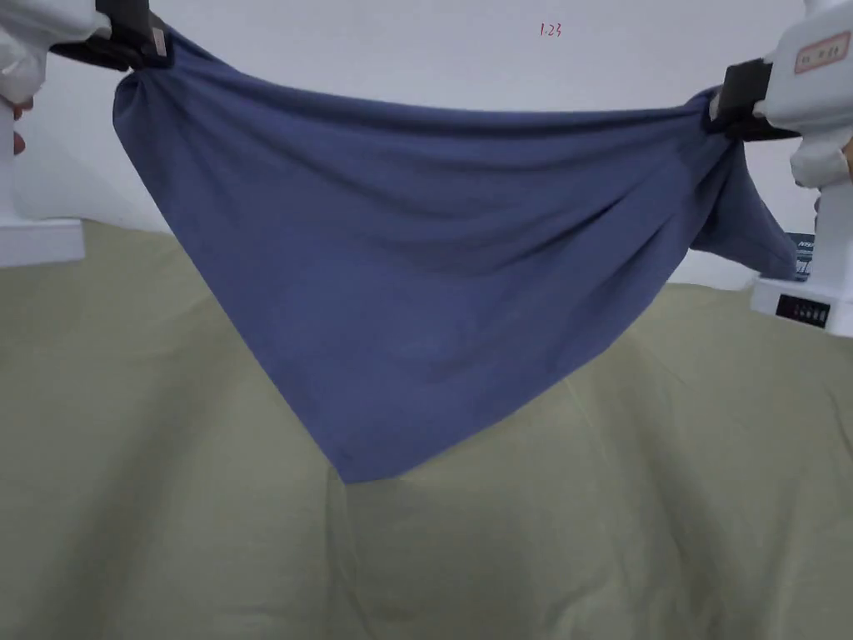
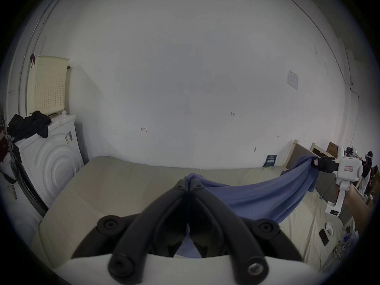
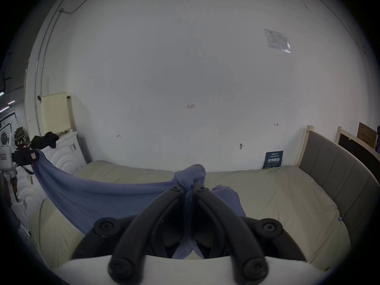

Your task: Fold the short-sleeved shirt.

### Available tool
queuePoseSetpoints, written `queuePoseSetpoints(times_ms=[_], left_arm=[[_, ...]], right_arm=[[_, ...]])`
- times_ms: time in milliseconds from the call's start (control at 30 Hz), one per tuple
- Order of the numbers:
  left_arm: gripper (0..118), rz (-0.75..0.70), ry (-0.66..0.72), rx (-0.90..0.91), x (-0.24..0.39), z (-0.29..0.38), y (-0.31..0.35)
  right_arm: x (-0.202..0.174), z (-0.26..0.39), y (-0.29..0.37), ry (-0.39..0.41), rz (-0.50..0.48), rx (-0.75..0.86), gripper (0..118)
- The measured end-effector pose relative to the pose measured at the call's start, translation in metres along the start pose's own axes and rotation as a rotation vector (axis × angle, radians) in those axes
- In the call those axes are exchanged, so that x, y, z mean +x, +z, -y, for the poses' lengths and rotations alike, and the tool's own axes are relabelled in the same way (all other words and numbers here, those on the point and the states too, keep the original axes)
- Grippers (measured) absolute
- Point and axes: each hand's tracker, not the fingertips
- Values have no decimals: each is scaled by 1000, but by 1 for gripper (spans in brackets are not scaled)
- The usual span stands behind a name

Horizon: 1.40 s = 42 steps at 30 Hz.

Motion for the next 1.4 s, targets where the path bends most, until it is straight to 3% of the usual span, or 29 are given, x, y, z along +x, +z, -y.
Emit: queuePoseSetpoints(times_ms=[267,667,867,1400], left_arm=[[0,64,-43,-94,0,57,21],[0,153,73,-232,-8,195,90],[0,190,172,-374,-9,267,125],[0,120,212,-672,-6,391,177]], right_arm=[[12,62,34,10,-60,-71,8],[44,192,95,-129,-116,-238,8],[53,249,135,-152,-105,-362,8],[34,330,200,-110,-113,-537,8]])
